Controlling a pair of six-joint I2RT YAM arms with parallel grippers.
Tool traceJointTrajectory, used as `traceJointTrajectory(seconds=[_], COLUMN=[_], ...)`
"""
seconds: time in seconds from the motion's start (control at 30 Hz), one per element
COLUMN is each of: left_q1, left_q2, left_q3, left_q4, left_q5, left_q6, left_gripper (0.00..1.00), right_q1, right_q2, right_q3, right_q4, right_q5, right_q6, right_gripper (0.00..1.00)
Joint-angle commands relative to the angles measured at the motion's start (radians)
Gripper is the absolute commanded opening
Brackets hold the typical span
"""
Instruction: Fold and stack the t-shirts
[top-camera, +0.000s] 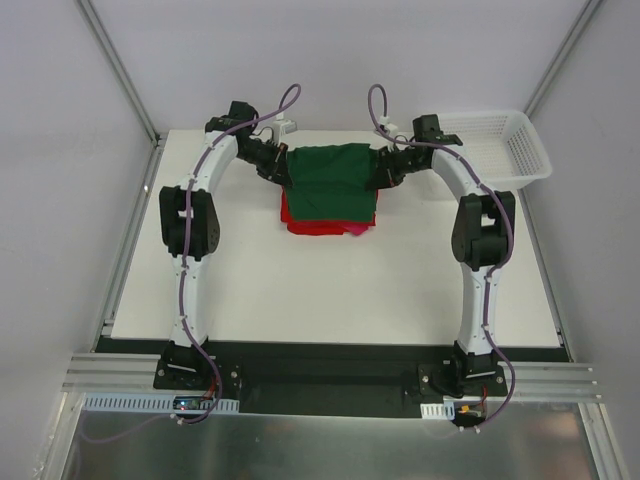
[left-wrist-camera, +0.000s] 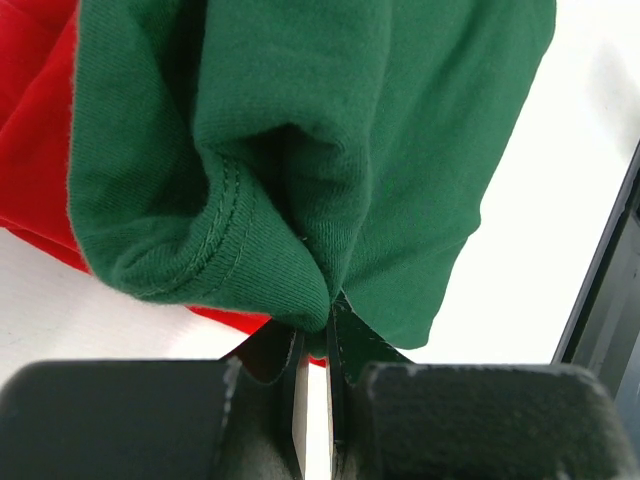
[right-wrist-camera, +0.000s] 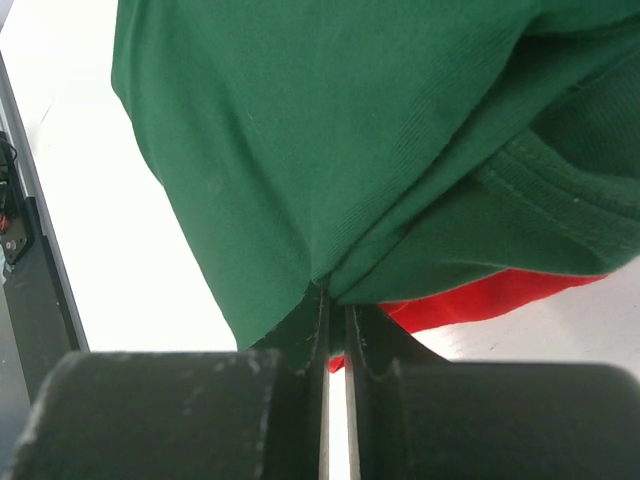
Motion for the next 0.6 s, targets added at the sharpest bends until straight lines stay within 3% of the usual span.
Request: traceJointTrajectory(seconds=[0.0,0.3,0.33,0.47,0.5,0.53,0.57], left_q1=[0.037,0.036,0.036,0.036,0.036,0.036,0.036], left_q2=[0.02,0.032,0.031,0.023,0.023,0.021,0.018], left_q3=[0.05,0.064,0.064,0.06,0.061,0.06,0.058], left_q4=[-0.007,-0.002,-0.002,-0.001,-0.001,0.001,0.002], left_q5=[-0.047,-0.066,-0.069,-0.079,-0.081,-0.086,-0.09], left_q6=[0.044,0.044,0.041,0.038,0.035,0.032,0.026], left_gripper=[0.0,0.0,0.0,0.09,0.2,0.28,0.53], right_q1=[-0.018,-0.018,-0.019,-0.019,-0.018,-0.018,-0.019], right_q2=[0.004,-0.005,-0.006,-0.014,-0.015,-0.02,-0.022], right_q3=[0.029,0.022,0.02,0.005,0.003,0.002,0.0], right_q4=[0.019,0.022,0.019,0.016,0.011,0.008,0.007], right_q5=[0.047,0.057,0.057,0.059,0.061,0.061,0.068], right_q6=[-0.038,-0.041,-0.039,-0.045,-0.055,-0.059,-0.062], right_gripper=[0.01,0.02,0.15,0.47,0.54,0.77,1.0])
